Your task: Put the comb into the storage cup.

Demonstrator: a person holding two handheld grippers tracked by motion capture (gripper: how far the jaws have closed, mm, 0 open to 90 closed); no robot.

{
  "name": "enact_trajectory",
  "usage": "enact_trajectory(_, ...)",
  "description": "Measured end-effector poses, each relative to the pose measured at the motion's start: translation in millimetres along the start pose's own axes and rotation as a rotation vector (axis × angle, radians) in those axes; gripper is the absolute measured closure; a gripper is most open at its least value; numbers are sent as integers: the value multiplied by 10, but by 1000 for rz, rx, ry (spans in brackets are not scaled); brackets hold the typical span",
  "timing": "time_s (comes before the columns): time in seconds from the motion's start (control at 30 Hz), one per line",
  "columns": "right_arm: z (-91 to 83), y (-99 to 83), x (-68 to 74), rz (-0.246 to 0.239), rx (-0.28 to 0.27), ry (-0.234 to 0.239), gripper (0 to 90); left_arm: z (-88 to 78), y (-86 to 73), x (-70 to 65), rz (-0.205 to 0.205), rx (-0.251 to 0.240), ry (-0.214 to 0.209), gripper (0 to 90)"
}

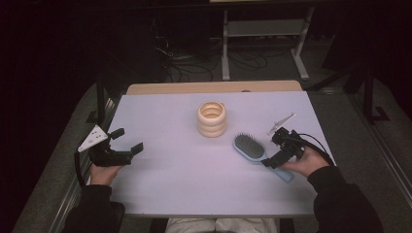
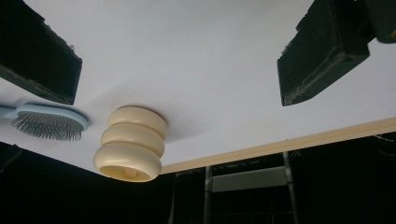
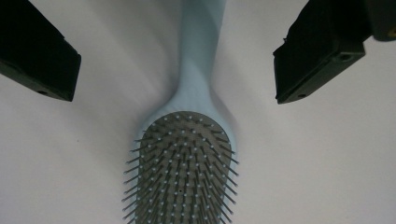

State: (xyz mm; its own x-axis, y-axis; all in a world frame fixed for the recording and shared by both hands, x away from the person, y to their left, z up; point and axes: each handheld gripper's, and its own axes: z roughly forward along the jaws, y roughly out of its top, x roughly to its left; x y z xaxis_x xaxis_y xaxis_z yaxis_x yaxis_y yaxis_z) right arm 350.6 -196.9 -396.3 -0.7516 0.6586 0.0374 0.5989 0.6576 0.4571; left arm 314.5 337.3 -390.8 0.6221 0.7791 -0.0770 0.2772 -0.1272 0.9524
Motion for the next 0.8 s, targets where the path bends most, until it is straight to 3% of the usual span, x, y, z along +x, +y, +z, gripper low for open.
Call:
enact_trajectory(0.43,182,-62,-3,-1,16,8,6,1,2,-1,2,-1,1,0)
enact_trajectory(0.8,269,-118,25,0,25,32,163,4,2,-3,4,1,2,0)
